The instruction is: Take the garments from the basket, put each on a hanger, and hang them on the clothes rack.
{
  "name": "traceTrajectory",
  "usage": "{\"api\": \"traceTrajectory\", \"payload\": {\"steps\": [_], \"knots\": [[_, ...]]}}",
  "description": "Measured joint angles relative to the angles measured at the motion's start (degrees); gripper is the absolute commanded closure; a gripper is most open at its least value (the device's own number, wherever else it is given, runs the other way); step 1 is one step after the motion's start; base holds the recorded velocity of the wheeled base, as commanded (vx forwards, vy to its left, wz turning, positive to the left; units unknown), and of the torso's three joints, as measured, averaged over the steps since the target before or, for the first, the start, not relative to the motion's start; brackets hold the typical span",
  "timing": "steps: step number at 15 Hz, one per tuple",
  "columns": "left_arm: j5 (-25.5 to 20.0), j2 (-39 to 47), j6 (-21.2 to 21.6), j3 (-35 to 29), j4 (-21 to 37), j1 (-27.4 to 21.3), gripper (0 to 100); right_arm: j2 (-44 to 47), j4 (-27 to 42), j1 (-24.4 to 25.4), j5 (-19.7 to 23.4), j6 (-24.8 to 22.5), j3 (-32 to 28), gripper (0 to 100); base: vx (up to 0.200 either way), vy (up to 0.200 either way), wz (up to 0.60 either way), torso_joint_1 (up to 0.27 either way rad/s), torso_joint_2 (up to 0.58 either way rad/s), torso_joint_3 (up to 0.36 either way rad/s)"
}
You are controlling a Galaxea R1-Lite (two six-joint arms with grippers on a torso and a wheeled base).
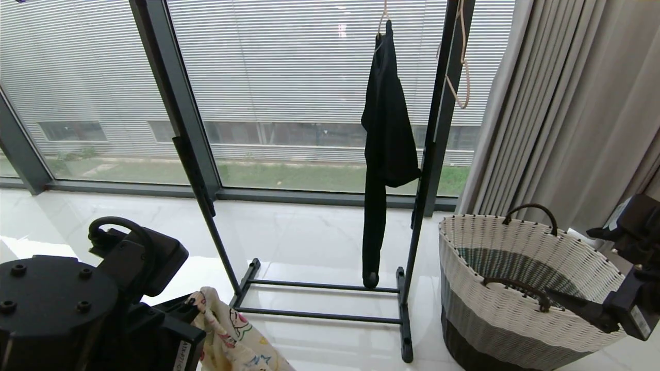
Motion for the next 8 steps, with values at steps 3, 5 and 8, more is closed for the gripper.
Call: {"api": "traceTrajectory", "payload": {"steps": [3,5,8], "knots": [[0.02,-1.51,-0.02,1.05,0.04,0.2,100,-0.12,-0.4,-0.45,-0.02,-1.15,0.41,0,0.0,0.2,0.0,-0.002,0.0,-0.001],[0.02,-1.85,-0.02,1.18,0.06,0.24,100,-0.28,-0.43,-1.52,-0.16,-2.79,0.49,0,0.0,0.2,0.0,0.005,0.0,0.007],[0.02,-2.1,-0.02,1.22,0.04,0.27,100,-0.41,-0.4,-4.0,-0.16,-4.4,0.55,0,0.0,0.133,0.0,0.0,0.0,0.003]]}}
